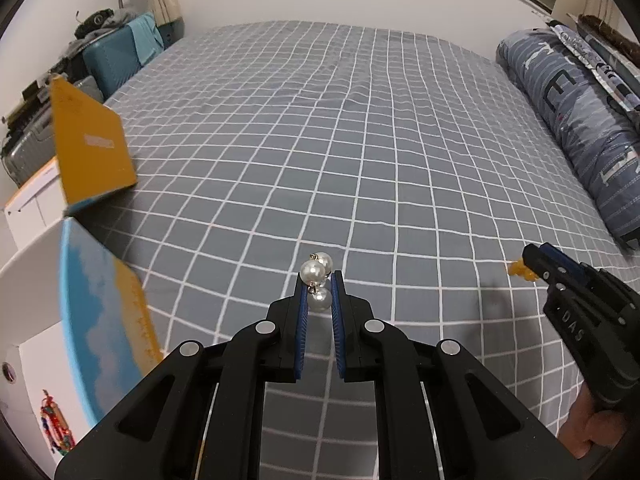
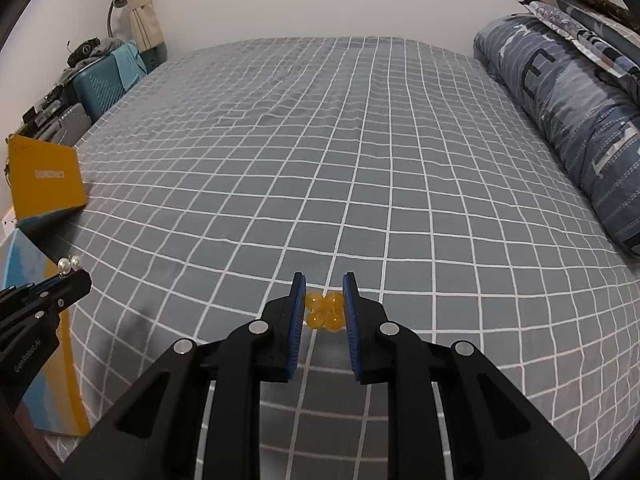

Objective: Organize jewelry
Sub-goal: 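Carry the amber beads and pearls over the white cardboard box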

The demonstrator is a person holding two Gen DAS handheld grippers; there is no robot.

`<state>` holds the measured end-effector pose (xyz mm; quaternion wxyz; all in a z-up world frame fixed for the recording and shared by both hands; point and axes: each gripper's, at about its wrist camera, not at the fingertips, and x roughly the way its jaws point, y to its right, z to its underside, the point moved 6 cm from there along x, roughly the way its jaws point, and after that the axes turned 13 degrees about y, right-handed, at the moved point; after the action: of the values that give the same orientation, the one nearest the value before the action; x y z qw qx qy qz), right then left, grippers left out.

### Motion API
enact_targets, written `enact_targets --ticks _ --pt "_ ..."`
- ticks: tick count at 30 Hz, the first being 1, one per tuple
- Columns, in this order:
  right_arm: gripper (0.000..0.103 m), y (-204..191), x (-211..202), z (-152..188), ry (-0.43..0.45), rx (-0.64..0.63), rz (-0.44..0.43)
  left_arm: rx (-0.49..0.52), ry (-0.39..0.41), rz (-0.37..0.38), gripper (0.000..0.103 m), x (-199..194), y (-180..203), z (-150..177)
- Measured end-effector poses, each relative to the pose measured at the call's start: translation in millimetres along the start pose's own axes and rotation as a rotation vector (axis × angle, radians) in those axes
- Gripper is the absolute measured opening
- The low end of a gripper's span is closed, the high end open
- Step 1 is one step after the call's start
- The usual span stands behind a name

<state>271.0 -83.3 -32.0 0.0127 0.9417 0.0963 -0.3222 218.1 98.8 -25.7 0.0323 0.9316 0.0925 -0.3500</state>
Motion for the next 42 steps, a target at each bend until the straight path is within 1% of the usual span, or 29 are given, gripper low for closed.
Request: enact_targets --ticks 5,9,16,22,27,33,42 --pt "0.018 -2 -21 -4 0.014 -0.005 0.006 -0.006 0.014 -0.009 0.011 -20 -10 3" --pt "0.018 -3 -34 -1 0.006 0.022 -0.004 -0.003 0.022 -0.004 0.011 -33 -13 7" --pt "0.018 -18 -54 9 -0.004 0.010 -0.016 -0.007 0.020 -0.017 0.011 -58 -25 15" --pt "0.018 -36 -71 14 0.000 -0.013 -0.041 -0.037 0.039 -0.029 0.011 -84 -47 16" --pt "0.018 -69 -89 8 0.026 -0.055 -0.084 -0.058 0.059 -0.053 0.011 -105 -68 16" --pt "0.018 -116 -104 -2 0.053 -0.090 -0.156 -0.086 0.096 -0.096 0.011 -132 -105 18" --pt "0.018 -197 -121 -6 0.073 -0.146 -0.274 -0.158 0.101 -0.186 0.011 -156 -179 35"
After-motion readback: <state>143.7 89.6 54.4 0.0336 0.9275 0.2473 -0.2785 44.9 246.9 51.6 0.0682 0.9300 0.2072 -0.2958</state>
